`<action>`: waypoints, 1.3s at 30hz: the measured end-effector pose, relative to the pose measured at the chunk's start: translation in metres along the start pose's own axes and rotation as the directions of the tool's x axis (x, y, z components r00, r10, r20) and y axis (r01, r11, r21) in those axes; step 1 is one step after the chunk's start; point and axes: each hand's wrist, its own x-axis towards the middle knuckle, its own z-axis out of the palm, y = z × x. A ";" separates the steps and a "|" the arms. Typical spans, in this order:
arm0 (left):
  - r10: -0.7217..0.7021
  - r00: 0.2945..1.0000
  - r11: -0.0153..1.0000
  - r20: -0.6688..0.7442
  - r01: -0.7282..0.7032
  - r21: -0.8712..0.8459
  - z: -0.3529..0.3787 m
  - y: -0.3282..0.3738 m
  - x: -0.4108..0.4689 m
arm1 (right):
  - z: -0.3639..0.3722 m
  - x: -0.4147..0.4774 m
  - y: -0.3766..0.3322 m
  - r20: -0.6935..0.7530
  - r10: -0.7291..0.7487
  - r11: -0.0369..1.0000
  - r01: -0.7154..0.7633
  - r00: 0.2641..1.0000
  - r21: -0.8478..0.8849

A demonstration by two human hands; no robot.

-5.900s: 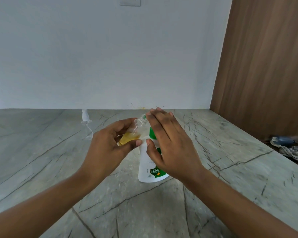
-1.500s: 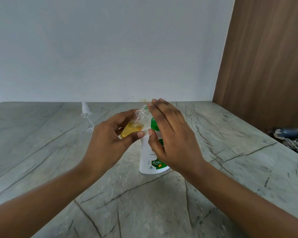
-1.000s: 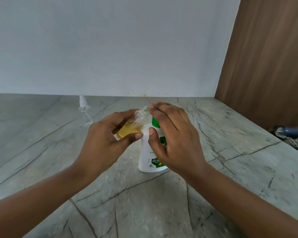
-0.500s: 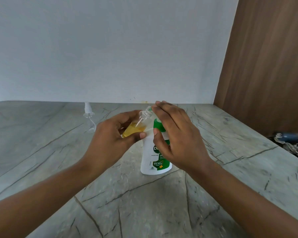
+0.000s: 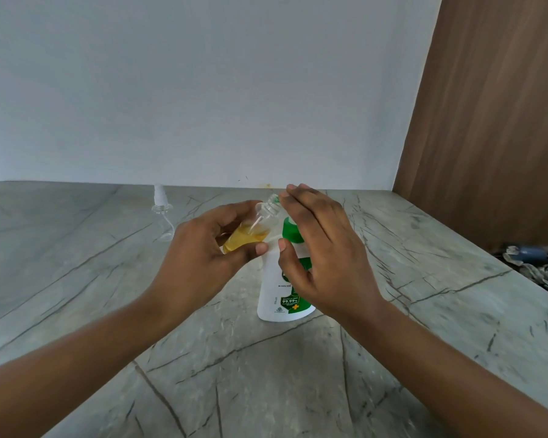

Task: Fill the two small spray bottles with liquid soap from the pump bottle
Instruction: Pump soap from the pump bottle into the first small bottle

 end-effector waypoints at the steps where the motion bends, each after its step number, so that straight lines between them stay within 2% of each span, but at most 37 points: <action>1: -0.003 1.000 1.000 0.004 0.003 -0.002 0.000 -0.001 0.000 | -0.001 0.000 0.001 -0.008 -0.004 1.000 0.004 1.000 0.005; 8: 0.000 1.000 1.000 0.024 0.000 0.001 0.002 -0.005 -0.003 | 0.003 -0.005 0.002 -0.021 -0.012 0.999 0.013 1.000 0.050; 16: -0.017 1.000 1.000 0.025 0.016 0.024 0.003 -0.008 -0.006 | 0.007 -0.010 0.001 0.010 -0.009 1.000 0.009 1.000 0.003; 27: -0.020 1.000 1.000 0.001 0.020 -0.006 0.002 -0.002 0.000 | 0.000 0.001 0.005 0.084 -0.094 0.971 0.110 0.992 -0.211; 34: -0.017 1.000 1.000 -0.007 0.017 -0.015 0.003 -0.001 0.001 | -0.002 0.002 0.004 0.095 -0.064 0.981 0.080 0.993 -0.175; 39: -0.006 1.000 1.000 -0.005 0.006 -0.012 0.004 0.001 0.001 | 0.000 0.002 0.002 0.043 -0.055 0.983 0.062 0.998 -0.175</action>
